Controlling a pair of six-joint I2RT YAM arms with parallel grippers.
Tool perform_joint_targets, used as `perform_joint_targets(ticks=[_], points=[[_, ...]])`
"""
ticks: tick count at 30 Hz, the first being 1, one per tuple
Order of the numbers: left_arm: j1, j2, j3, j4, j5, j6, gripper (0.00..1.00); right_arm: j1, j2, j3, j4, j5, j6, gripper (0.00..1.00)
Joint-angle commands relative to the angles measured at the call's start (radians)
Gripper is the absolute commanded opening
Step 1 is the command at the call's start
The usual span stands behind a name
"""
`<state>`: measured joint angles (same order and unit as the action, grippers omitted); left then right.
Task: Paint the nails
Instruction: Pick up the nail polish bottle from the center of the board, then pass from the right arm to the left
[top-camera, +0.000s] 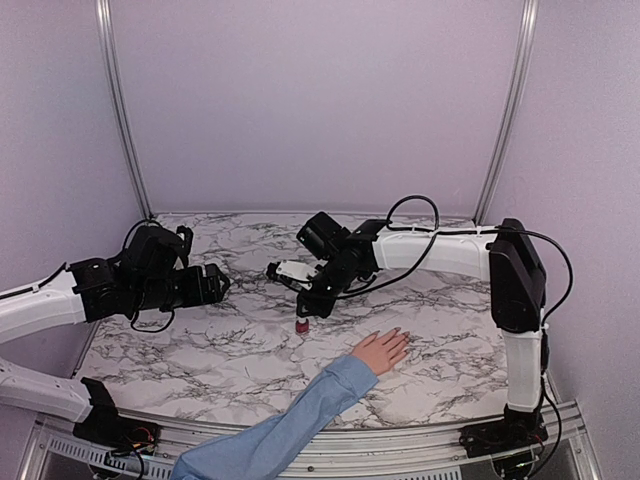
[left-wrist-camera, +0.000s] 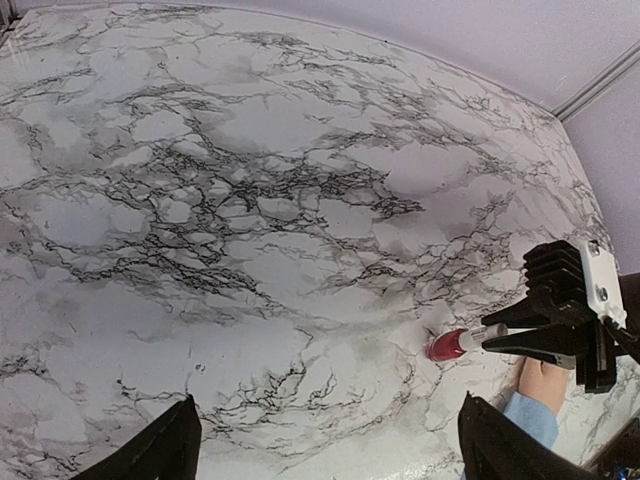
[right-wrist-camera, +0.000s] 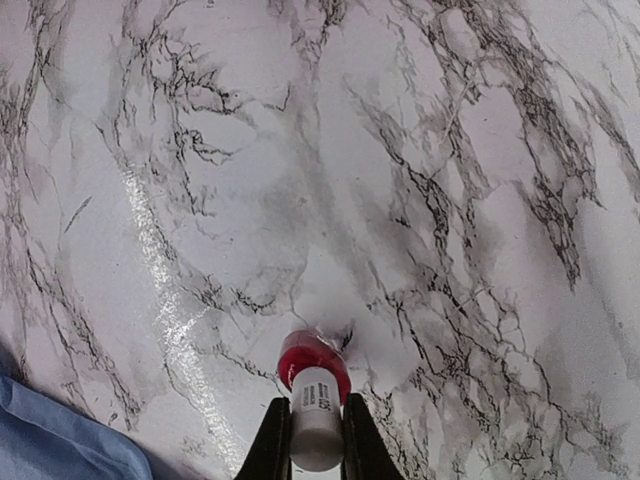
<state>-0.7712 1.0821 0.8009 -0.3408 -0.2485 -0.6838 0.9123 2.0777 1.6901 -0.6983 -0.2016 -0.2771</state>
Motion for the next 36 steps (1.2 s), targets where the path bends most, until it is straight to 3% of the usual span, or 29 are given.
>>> perform_joint_targets(ticks=[1, 16, 24, 32, 36], points=[[0.003, -0.046, -0.039, 0.076, -0.015, 0.061, 0.92, 0.003, 0.0, 0.03, -0.007, -0.007, 0.01, 0.07], [-0.038, 0.022, -0.085, 0.375, 0.21, 0.232, 0.86, -0.136, -0.188, 0.041, -0.07, -0.095, 0.131, 0.0], [-0.061, 0.044, -0.018, 0.419, 0.376, 0.498, 0.87, -0.177, -0.3, 0.041, -0.098, -0.213, 0.22, 0.0], [-0.14, 0.114, 0.033, 0.479, 0.429, 0.576, 0.86, -0.177, -0.374, 0.089, -0.146, -0.308, 0.258, 0.0], [-0.178, 0.173, 0.079, 0.481, 0.383, 0.616, 0.85, -0.176, -0.385, 0.108, -0.169, -0.33, 0.27, 0.0]])
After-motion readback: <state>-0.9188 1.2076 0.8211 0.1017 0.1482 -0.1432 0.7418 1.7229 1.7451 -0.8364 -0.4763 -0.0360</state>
